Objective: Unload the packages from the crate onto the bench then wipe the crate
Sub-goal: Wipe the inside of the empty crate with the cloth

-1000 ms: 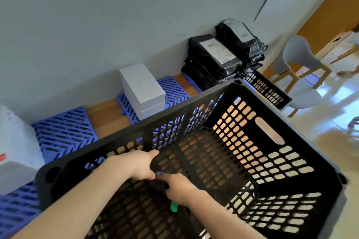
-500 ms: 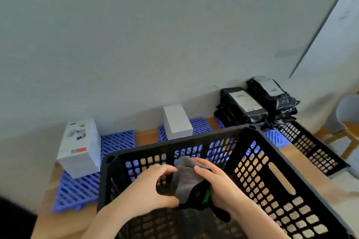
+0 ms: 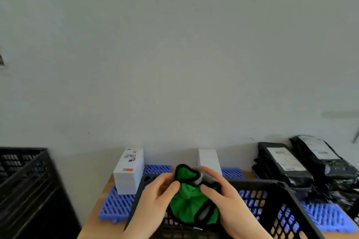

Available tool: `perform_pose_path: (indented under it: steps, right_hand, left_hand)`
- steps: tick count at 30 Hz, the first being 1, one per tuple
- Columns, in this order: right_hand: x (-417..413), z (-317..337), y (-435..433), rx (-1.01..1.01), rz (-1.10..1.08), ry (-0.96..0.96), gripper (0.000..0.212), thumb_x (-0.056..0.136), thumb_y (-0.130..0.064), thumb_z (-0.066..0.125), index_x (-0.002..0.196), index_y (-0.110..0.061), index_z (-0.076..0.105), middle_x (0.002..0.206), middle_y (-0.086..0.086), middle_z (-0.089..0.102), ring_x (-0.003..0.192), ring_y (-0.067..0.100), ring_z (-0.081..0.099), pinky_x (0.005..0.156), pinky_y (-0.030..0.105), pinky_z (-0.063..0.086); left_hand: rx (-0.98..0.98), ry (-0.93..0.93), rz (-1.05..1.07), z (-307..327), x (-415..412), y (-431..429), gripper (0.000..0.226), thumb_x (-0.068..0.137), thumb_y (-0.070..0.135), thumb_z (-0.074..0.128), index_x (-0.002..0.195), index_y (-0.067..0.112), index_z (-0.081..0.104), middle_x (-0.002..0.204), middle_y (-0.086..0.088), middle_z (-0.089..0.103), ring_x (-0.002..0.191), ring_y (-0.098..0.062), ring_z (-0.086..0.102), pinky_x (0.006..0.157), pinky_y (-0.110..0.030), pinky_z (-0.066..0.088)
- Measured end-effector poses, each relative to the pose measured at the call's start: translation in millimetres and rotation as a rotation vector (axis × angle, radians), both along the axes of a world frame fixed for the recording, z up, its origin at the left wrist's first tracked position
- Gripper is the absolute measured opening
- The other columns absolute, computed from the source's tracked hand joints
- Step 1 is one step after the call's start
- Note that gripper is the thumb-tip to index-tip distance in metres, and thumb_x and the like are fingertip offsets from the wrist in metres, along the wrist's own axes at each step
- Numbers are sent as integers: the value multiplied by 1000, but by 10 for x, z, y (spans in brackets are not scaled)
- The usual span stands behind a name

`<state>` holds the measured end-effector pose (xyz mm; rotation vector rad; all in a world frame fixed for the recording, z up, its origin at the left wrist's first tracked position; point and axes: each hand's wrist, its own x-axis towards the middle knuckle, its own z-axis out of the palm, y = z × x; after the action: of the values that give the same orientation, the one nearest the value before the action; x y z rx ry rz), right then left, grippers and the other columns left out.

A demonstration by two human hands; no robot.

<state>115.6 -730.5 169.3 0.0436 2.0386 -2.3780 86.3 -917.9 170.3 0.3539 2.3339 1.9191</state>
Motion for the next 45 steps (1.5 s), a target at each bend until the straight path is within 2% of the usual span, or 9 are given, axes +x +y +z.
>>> perform_pose_path:
  steps: [4, 9, 14, 17, 24, 31, 34, 38, 45]
  right_hand:
    - [84, 203, 23, 220, -52, 55, 22, 88, -26, 67, 107, -37, 69, 108, -11, 71, 106, 7, 64, 97, 36, 50]
    - [195, 318, -49, 376, -78, 61, 7, 84, -31, 69, 86, -27, 75, 98, -7, 73, 96, 10, 68, 90, 30, 53]
    - [177, 413, -226, 557, -65, 195, 38, 62, -67, 71, 93, -47, 66, 122, -26, 51, 112, -9, 51, 98, 25, 45]
    - [169, 512, -406, 678, -142, 317, 34, 70, -57, 72, 99, -45, 60, 107, -21, 59, 99, -8, 55, 83, 13, 47]
    - [106, 593, -289, 548, -470, 245, 17, 86, -37, 66, 78, -22, 69, 70, -1, 69, 69, 20, 65, 69, 41, 54]
    - [186, 667, -343, 251, -599, 275, 7, 89, -21, 64, 95, -26, 65, 86, -10, 71, 87, 15, 69, 78, 41, 58]
    - [290, 662, -592, 517, -368, 453, 37, 89, -27, 64, 120, -46, 56, 117, -32, 60, 110, -10, 55, 96, 22, 49]
    - [251, 555, -811, 949, -78, 496, 53, 94, -44, 50, 133, -65, 21, 148, -41, -2, 131, -17, 10, 110, 17, 21]
    - [185, 551, -429, 511, -348, 396, 46, 90, -17, 62, 126, -42, 50, 134, -23, 43, 95, -4, 59, 74, 15, 51]
  left_hand:
    - [118, -9, 140, 211, 48, 26, 13, 98, 25, 53, 102, 18, 64, 89, 10, 72, 86, -2, 68, 67, -13, 49]
    - [184, 22, 232, 409, 21, -14, 15, 100, 30, 50, 101, 19, 60, 97, -3, 68, 96, -18, 65, 83, -36, 53]
    - [290, 49, 225, 570, 17, -67, 14, 98, 29, 53, 98, 18, 62, 88, -6, 72, 85, -22, 70, 79, -43, 56]
    - [346, 11, 143, 633, 38, -87, 15, 97, 27, 57, 100, 13, 62, 85, -6, 75, 78, -20, 72, 65, -32, 57]
    - [294, -97, 73, 655, -34, -294, 16, 90, 14, 67, 106, 11, 66, 97, -10, 75, 89, -26, 73, 82, -43, 58]
    - [285, -175, 164, 646, -56, -232, 25, 102, 33, 46, 102, 25, 69, 97, 5, 76, 86, -9, 72, 72, -29, 55]
    - [398, -285, 16, 702, 17, -172, 36, 104, 38, 39, 113, 20, 69, 106, -2, 75, 96, -15, 72, 86, -37, 54]
    - [487, -303, -292, 787, 152, -157, 38, 94, 44, 50, 125, 25, 63, 122, -2, 69, 115, -19, 65, 99, -41, 49]
    - [397, -179, -115, 732, 14, -232, 28, 99, 12, 53, 120, 27, 62, 115, 3, 72, 110, -18, 67, 97, -48, 52]
